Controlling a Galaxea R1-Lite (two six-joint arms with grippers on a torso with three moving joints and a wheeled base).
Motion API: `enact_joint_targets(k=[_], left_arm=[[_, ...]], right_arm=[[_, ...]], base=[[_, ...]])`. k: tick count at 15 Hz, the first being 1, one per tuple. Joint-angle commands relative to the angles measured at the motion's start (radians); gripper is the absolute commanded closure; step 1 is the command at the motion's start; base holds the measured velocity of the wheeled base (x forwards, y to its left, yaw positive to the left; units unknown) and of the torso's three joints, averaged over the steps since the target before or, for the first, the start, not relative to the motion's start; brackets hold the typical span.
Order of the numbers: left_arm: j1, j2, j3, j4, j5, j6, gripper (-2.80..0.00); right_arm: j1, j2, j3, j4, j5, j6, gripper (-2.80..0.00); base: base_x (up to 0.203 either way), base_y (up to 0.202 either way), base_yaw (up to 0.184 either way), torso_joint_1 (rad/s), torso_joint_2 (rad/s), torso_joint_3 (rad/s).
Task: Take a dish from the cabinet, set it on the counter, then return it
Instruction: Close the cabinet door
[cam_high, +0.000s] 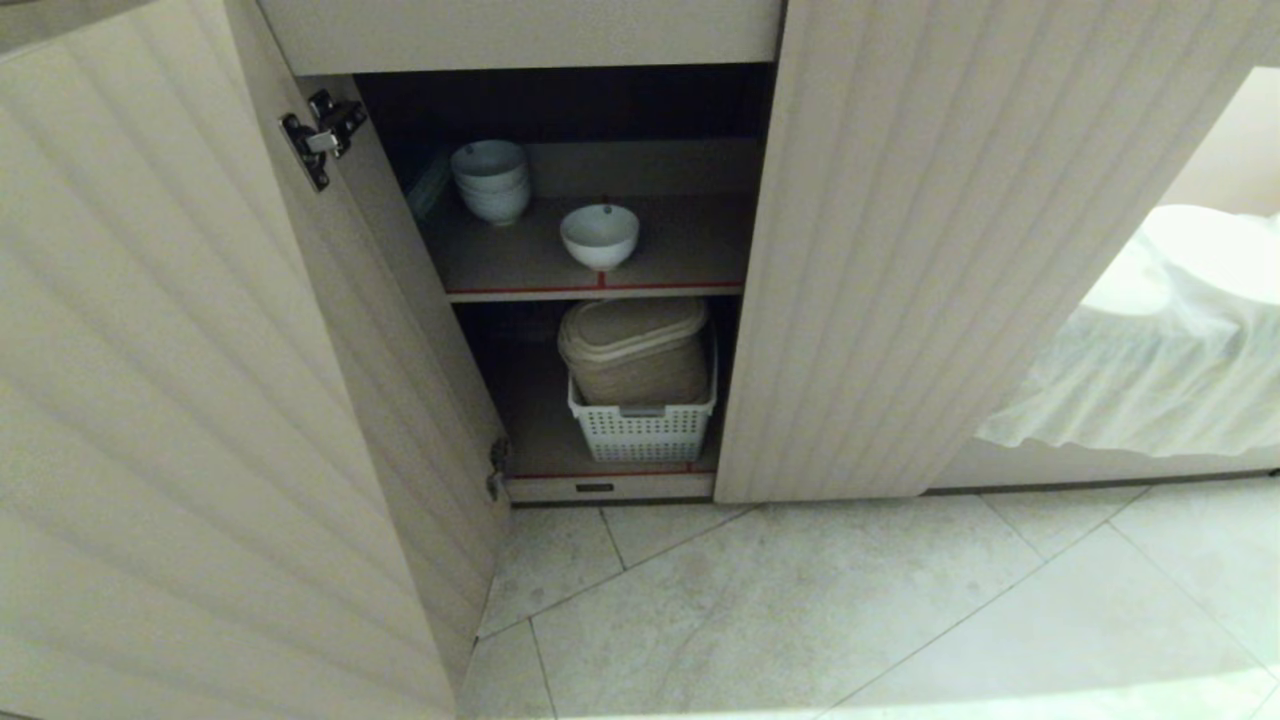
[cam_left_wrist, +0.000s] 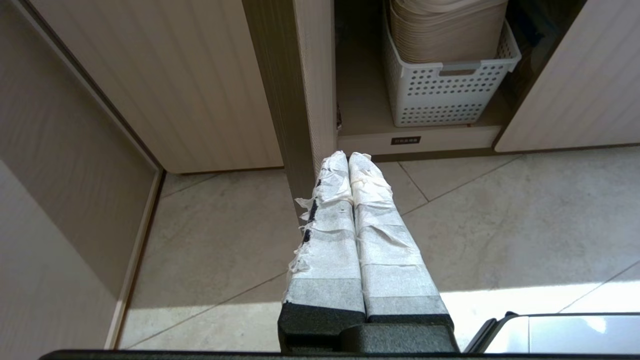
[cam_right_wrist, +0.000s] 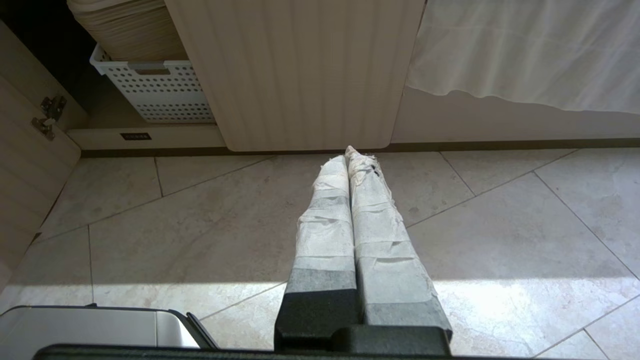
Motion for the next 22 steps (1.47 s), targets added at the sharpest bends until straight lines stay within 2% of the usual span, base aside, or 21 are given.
enact_joint_targets(k=[1,5,7,9,11,13,17,19,20,21,22], left_arm=[[0.0,0.0,0.0,-0.001,-0.001,0.007,0.0],[0.0,0.0,0.0,-0.033,0.001,0.033,0.0],[0.0,0.0,-0.001,-0.089,0.004,0.078,0.0],[0.0,0.0,-0.008,-0.12,0.074,0.12,0.0],[0.0,0.0,-0.031,-0.13,0.184,0.154,0.0],[0.0,0.0,-0.069,-0.123,0.219,0.166,0.0],[0.0,0.0,-0.105,-0.114,0.284,0.313,0.0],[0.0,0.0,-0.122,-0.096,0.367,0.329,0.0],[0.0,0.0,-0.133,-0.081,0.44,0.322,0.0],[0.0,0.0,-0.145,-0.074,0.495,0.296,0.0],[0.0,0.0,-0.163,-0.069,0.505,0.271,0.0]], right_arm=[[0.001,0.0,0.0,0.0,0.0,0.0,0.0],[0.0,0.0,0.0,0.0,0.0,0.0,0.0],[0.001,0.0,0.0,0.0,0.0,0.0,0.0],[0.0,0.0,0.0,0.0,0.0,0.0,0.0],[0.0,0.0,0.0,0.0,0.0,0.0,0.0],[0.0,0.0,0.0,0.0,0.0,0.001,0.0],[0.001,0.0,0.0,0.0,0.0,0.0,0.0],[0.0,0.0,0.0,0.0,0.0,0.0,0.0],[0.001,0.0,0.0,0.0,0.0,0.0,0.0],[0.001,0.0,0.0,0.0,0.0,0.0,0.0],[0.001,0.0,0.0,0.0,0.0,0.0,0.0]], base=[[0.0,0.0,0.0,0.0,0.0,0.0],[0.0,0.0,0.0,0.0,0.0,0.0],[0.0,0.0,0.0,0.0,0.0,0.0],[0.0,0.0,0.0,0.0,0.0,0.0],[0.0,0.0,0.0,0.0,0.0,0.0],[0.0,0.0,0.0,0.0,0.0,0.0],[0.0,0.0,0.0,0.0,0.0,0.0],[0.0,0.0,0.0,0.0,0.0,0.0],[0.0,0.0,0.0,0.0,0.0,0.0],[0.0,0.0,0.0,0.0,0.0,0.0],[0.0,0.0,0.0,0.0,0.0,0.0]])
